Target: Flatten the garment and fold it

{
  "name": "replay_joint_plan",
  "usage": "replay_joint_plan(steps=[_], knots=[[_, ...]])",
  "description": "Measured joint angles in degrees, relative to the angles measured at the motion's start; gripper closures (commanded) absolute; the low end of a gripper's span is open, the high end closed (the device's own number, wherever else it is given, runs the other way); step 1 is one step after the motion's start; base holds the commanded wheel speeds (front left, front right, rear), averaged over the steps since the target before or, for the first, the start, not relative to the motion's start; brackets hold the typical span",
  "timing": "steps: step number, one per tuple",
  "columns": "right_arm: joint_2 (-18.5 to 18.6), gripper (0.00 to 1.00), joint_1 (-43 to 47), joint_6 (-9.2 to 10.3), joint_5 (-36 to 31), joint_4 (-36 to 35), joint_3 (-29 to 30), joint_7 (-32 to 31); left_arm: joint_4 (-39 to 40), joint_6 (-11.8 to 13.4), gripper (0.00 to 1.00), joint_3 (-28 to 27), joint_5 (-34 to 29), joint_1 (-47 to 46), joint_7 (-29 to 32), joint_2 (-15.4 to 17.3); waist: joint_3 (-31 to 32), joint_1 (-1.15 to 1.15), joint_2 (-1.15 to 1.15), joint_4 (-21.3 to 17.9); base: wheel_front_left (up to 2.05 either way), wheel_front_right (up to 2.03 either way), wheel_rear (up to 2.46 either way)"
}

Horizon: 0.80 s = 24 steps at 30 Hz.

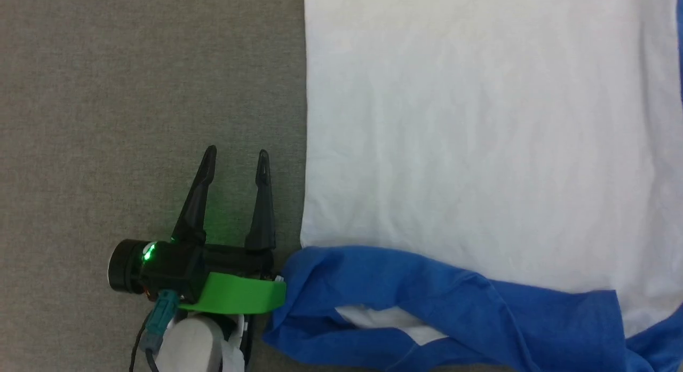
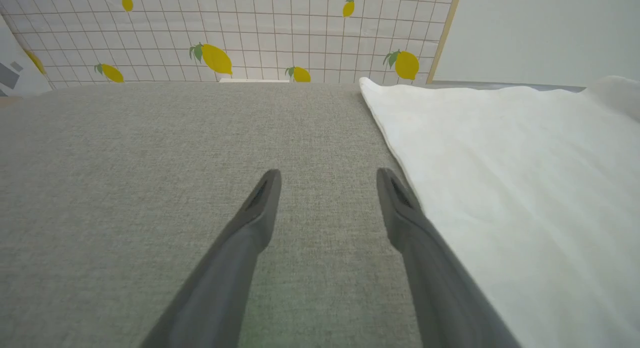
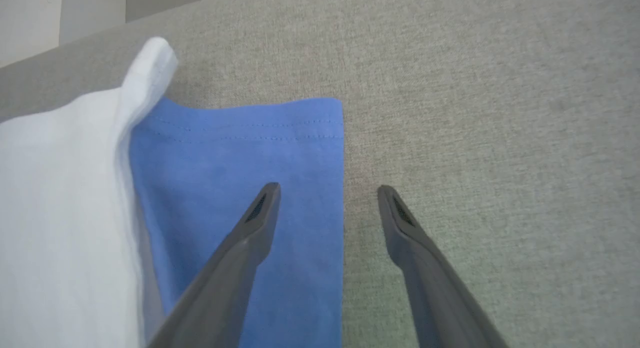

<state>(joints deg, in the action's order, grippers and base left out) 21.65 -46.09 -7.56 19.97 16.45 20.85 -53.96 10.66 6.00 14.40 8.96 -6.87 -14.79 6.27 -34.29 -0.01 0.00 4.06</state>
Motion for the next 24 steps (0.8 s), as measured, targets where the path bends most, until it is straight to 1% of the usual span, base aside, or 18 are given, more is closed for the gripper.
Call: replay_joint_plan(steps=[4, 7, 8, 9, 10, 13, 17, 24], knots=[[-0.01, 0.00, -0.02, 0.00, -0.45, -0.25, 0.44, -0.55, -0.23, -0.23, 0.00, 0.20, -0.01, -0.26, 0.00, -0.14, -1.14, 0.00, 0.00, 1.30, 0.00, 0.00, 0.00], [0.87, 0.00, -0.32, 0.00, -1.86, -0.64, 0.41, -0.57, -0.46, -0.42, 0.00, 0.46, -0.01, -0.32, 0.00, -0.26, -1.88, 0.00, 0.00, 2.07, 0.00, 0.00, 0.00], [0.99, 0.18, -0.38, 0.00, -2.12, -0.75, 0.42, -0.57, -0.62, -0.43, 0.00, 0.55, -0.01, -0.34, 0.01, -0.31, -2.08, 0.00, 0.00, 2.31, 0.00, 0.00, 0.00], [1.05, 0.55, -0.52, 0.00, -2.34, -0.87, 0.55, -0.56, -0.75, -0.47, 0.00, 0.64, -0.01, -0.36, 0.00, -0.32, -2.25, 0.00, 0.00, 2.51, 0.00, 0.00, 0.00], [1.12, 1.00, -0.66, 0.00, -2.48, -0.94, 0.71, -0.53, -0.85, -0.47, 0.00, 0.66, -0.01, -0.40, 0.00, -0.34, -2.39, 0.00, 0.00, 2.63, 0.00, 0.00, 0.00], [1.56, 1.00, -0.90, 0.00, -2.98, -1.26, 0.78, -0.51, -1.09, -0.48, 0.00, 0.68, 0.00, -0.82, 0.00, -0.42, -2.77, 0.01, 0.00, 2.76, 0.00, 0.00, 0.00], [1.24, 1.00, -0.96, -0.01, -3.16, -0.97, 0.96, 0.75, -1.68, -0.71, 0.00, 0.47, 0.01, -1.49, 0.00, -0.48, -2.35, 0.01, 0.00, 2.39, 0.00, 0.00, 0.00], [0.80, 1.00, -0.53, 0.00, -4.99, 1.02, 2.44, 5.39, -2.94, -0.90, 0.00, -0.60, 0.22, -1.36, 0.01, -0.65, 1.10, 0.00, 0.00, 1.64, 0.00, 0.00, 0.00]])
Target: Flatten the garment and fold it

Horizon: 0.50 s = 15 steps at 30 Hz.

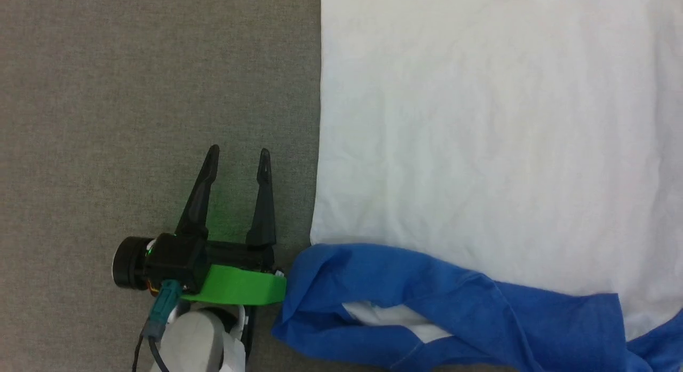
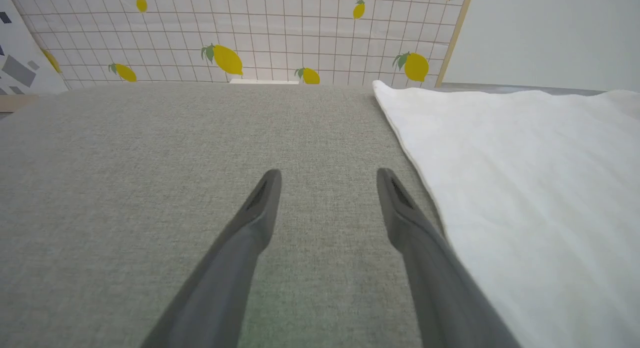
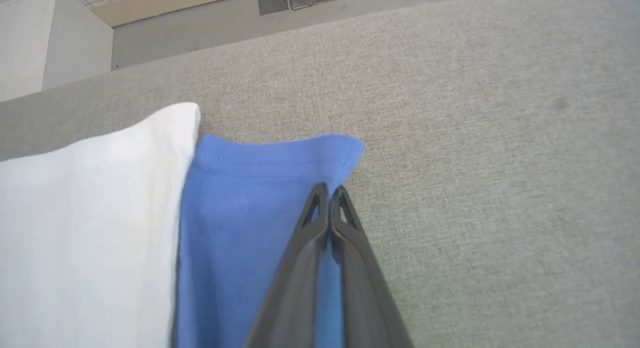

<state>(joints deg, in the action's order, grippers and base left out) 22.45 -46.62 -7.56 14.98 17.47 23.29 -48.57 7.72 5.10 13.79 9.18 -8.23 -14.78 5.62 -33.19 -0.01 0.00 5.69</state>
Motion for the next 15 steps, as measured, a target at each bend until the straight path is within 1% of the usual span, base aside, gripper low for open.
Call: replay_joint_plan(steps=[3, 9, 15], knots=[[-0.10, 1.00, 1.44, 0.00, -0.15, 0.94, 0.58, 0.88, -0.62, 0.00, 0.00, -0.78, 0.36, 0.76, -0.01, -0.01, 2.49, 0.00, 0.00, -0.43, 0.00, 0.00, 0.00], [0.02, 1.00, 4.85, 0.00, -0.47, 1.72, 1.24, 3.10, -1.45, 0.00, 0.00, -2.48, 1.03, 5.26, 0.00, 0.13, 9.10, 0.00, 0.00, -1.58, 0.00, 0.00, 0.00], [-0.02, 1.00, 7.41, 0.00, 1.43, -1.35, 1.08, 4.30, -1.59, 0.05, 0.00, -3.61, 2.48, 9.50, -0.01, 0.37, 15.96, 0.01, 0.00, -2.74, 0.00, 0.00, 0.00]])
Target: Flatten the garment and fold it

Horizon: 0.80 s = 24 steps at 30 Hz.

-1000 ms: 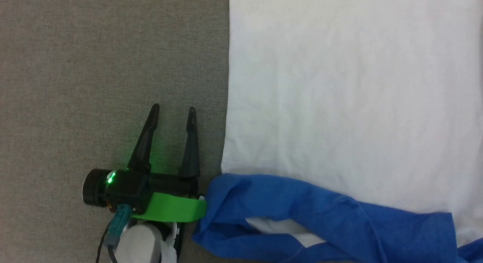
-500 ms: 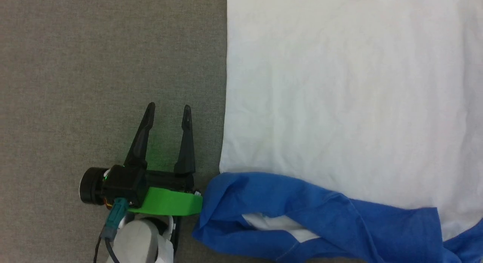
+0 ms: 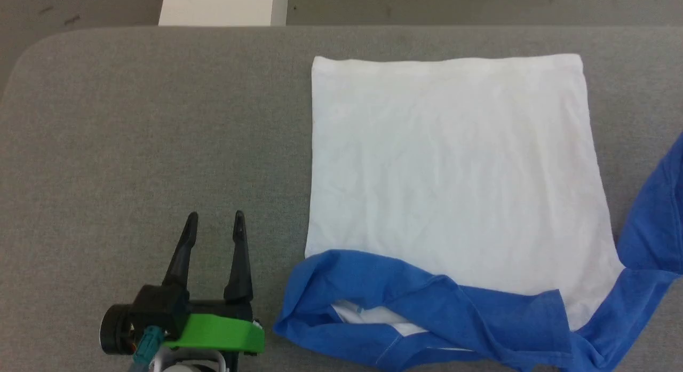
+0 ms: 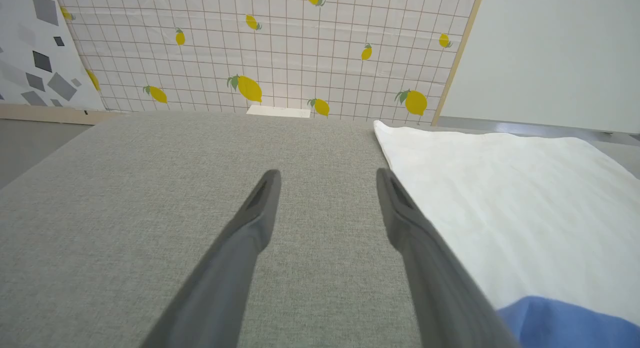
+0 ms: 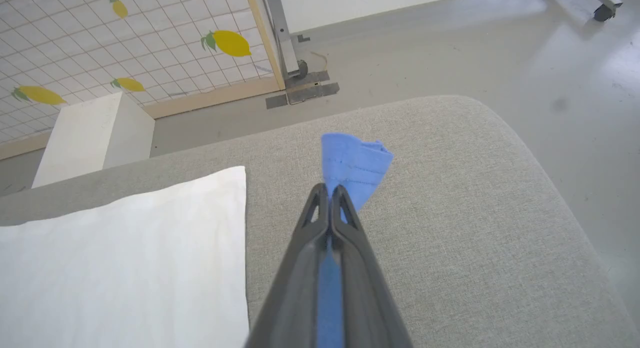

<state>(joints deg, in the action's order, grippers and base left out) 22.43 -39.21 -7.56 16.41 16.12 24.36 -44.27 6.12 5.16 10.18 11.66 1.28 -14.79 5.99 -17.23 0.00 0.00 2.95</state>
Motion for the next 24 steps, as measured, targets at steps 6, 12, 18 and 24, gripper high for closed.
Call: replay_joint_plan(steps=[6, 12, 18, 24], knots=[[0.23, 1.00, 2.91, 0.00, 6.88, -7.78, -5.19, 0.45, 0.38, 0.58, 0.00, -0.86, 0.73, 3.78, 0.01, 0.79, 7.38, 0.00, 0.00, -1.45, 0.00, 0.00, 0.00], [-3.74, 1.00, 6.59, 0.00, 10.93, -17.66, -12.72, -0.20, 1.43, 1.03, 0.00, -1.42, 1.15, 5.69, 0.11, 1.11, 11.16, 0.00, 0.00, -2.77, 0.00, 0.00, 0.00], [-7.88, 1.00, 9.85, 0.00, 11.87, -24.09, -20.29, -1.87, 1.85, 1.29, 0.00, -1.15, 1.51, 5.80, 0.43, 1.15, 12.69, 0.00, 0.00, -3.10, 0.00, 0.00, 0.00], [-10.79, 1.00, 12.27, 0.00, 12.10, -24.42, -29.03, -1.82, 1.71, 1.46, 0.00, -0.53, 1.81, 5.83, 0.58, 1.15, 12.93, 0.00, 0.00, -1.44, 0.00, 0.00, 0.00]])
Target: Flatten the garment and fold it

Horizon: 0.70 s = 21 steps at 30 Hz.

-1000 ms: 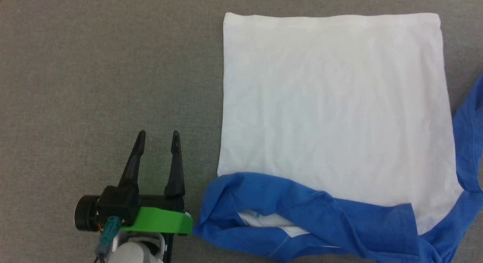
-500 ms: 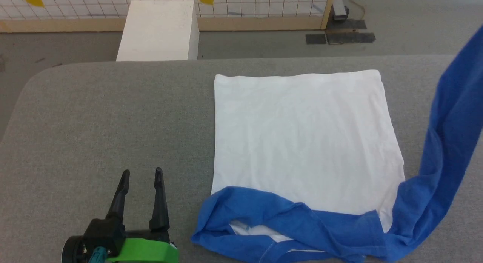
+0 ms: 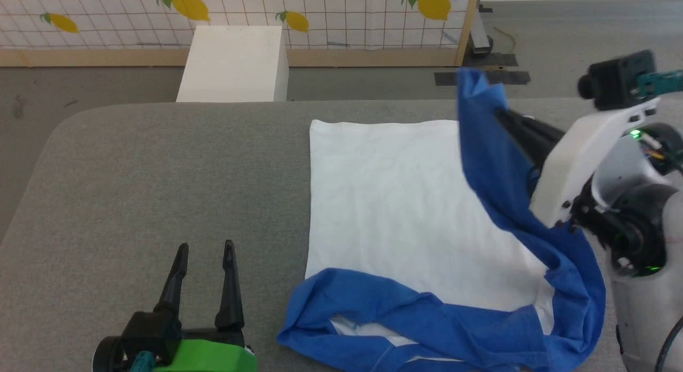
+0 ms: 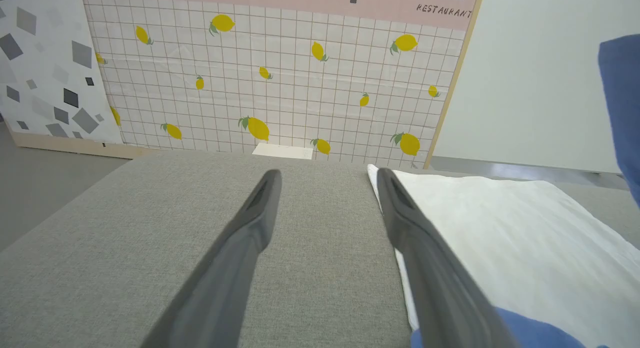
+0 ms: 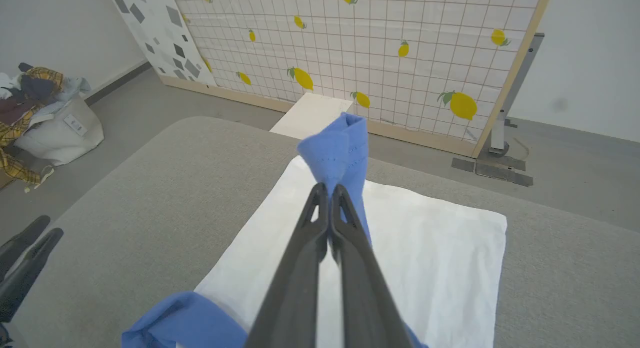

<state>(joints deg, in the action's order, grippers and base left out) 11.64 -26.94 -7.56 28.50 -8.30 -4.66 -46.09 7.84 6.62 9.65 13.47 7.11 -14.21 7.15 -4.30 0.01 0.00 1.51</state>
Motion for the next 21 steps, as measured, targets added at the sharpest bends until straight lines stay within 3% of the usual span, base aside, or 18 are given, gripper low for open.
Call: replay_joint_plan(steps=[8, 14, 21], knots=[[-1.41, 1.00, 3.99, 0.00, 1.53, 4.45, -9.99, 1.77, -0.77, -0.01, 0.00, 0.52, 0.24, 0.14, 0.01, -0.01, 0.47, 0.00, 0.00, 3.63, 0.00, 0.00, 0.00], [-1.86, 1.00, 7.83, 0.00, 2.65, 7.66, -15.24, 2.91, -1.56, -0.03, 0.00, 0.97, 0.43, 0.21, 0.00, -0.09, 0.68, 0.00, 0.00, 6.21, 0.00, 0.00, 0.00], [-5.04, 1.00, 11.78, 0.00, 3.88, 15.88, -19.48, 8.35, -2.63, -0.03, 0.00, 1.62, 1.02, 0.22, -0.02, -0.25, 1.09, 0.00, 0.00, 7.86, 0.00, 0.00, 0.00]])
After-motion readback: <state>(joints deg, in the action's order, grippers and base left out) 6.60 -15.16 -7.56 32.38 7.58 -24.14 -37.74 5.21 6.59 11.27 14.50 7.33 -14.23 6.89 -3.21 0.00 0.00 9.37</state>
